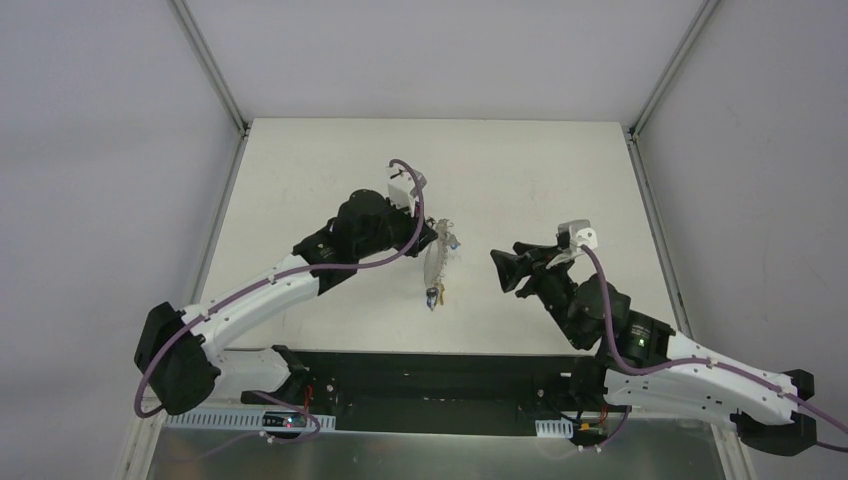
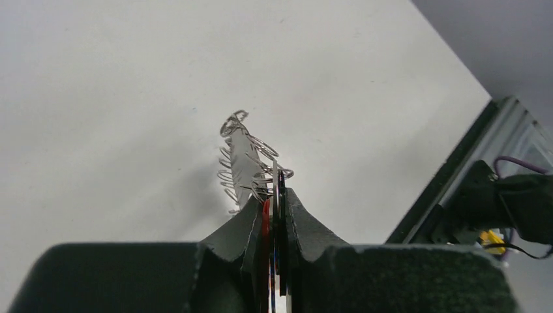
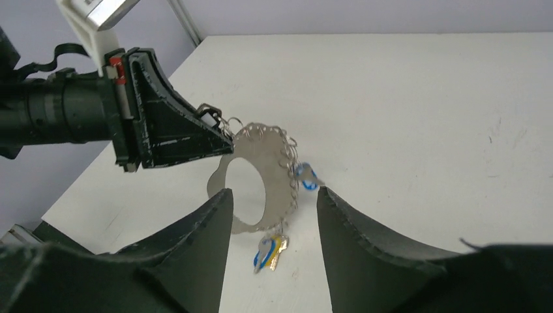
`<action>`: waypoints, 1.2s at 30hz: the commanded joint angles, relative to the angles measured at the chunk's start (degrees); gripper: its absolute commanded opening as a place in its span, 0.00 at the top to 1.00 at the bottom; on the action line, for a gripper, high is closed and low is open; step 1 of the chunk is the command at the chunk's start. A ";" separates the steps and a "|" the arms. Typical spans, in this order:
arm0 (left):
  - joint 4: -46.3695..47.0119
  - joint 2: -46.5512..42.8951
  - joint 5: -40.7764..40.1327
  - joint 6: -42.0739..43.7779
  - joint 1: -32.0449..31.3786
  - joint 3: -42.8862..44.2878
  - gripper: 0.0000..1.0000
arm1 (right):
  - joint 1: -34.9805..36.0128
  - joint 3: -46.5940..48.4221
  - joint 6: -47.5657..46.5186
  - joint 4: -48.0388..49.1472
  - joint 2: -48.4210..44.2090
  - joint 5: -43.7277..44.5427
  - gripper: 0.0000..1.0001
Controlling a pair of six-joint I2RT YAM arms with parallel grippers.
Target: Put the keys on the keyring
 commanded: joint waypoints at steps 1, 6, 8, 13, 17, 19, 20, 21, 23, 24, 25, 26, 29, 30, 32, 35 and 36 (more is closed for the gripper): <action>2.69 3.66 -0.96 -2.35 5.34 2.31 1.00 | -0.07 -1.87 5.89 0.26 0.91 2.95 0.46; 3.73 10.85 1.56 -5.98 8.99 3.58 1.00 | -0.20 -2.97 9.22 -1.30 2.01 3.84 0.45; 3.17 13.61 2.19 -7.01 9.68 4.68 1.00 | -0.21 -3.05 10.02 -2.06 2.41 4.08 0.45; 1.86 17.70 0.30 -9.36 10.70 5.32 1.00 | -0.46 -3.44 11.01 -3.63 2.62 5.59 0.45; -1.91 18.01 -4.72 -9.61 10.93 5.50 0.99 | -0.60 -3.53 12.28 -5.29 2.80 7.50 0.43; -4.05 17.68 -7.34 -9.33 11.00 5.76 0.91 | -0.74 -3.36 12.38 -6.23 3.03 7.45 0.41; -5.12 17.61 -7.89 -9.04 10.97 5.94 0.86 | -0.77 -3.28 12.53 -6.70 3.25 7.32 0.41; -6.57 17.56 -9.39 -8.82 11.01 6.26 0.82 | -0.84 -3.15 12.58 -7.03 3.47 7.01 0.41; -8.43 17.50 -10.20 -8.30 11.01 6.84 0.75 | -0.95 -3.00 12.06 -7.29 4.13 5.68 0.40; -8.78 17.40 -10.09 -8.15 11.01 7.06 0.72 | -0.98 -2.90 11.84 -7.64 4.58 5.15 0.40; -8.90 17.32 -9.61 -8.01 11.02 7.17 0.70 | -0.96 -2.55 11.84 -8.22 5.07 4.63 0.40; -8.87 17.11 -8.98 -7.84 11.02 7.33 0.68 | -0.96 -2.09 11.80 -8.86 5.58 4.06 0.39; -8.99 16.47 -6.80 -7.16 11.00 8.03 0.63 | -0.96 -1.19 11.92 -10.57 7.20 2.77 0.37; -9.01 16.11 -6.05 -7.01 11.02 8.32 0.61 | -1.00 -0.98 11.96 -10.86 7.54 2.62 0.36; -9.04 14.87 -4.75 -6.74 11.02 8.92 0.58 | -1.06 -0.33 12.07 -11.67 8.29 2.58 0.35; -9.13 11.93 -3.10 -6.27 11.02 9.83 0.54 | -1.10 0.59 12.42 -12.42 9.26 2.72 0.27; -9.38 10.82 -2.84 -6.01 11.02 10.09 0.51 | -1.14 0.92 12.61 -12.67 9.54 2.88 0.22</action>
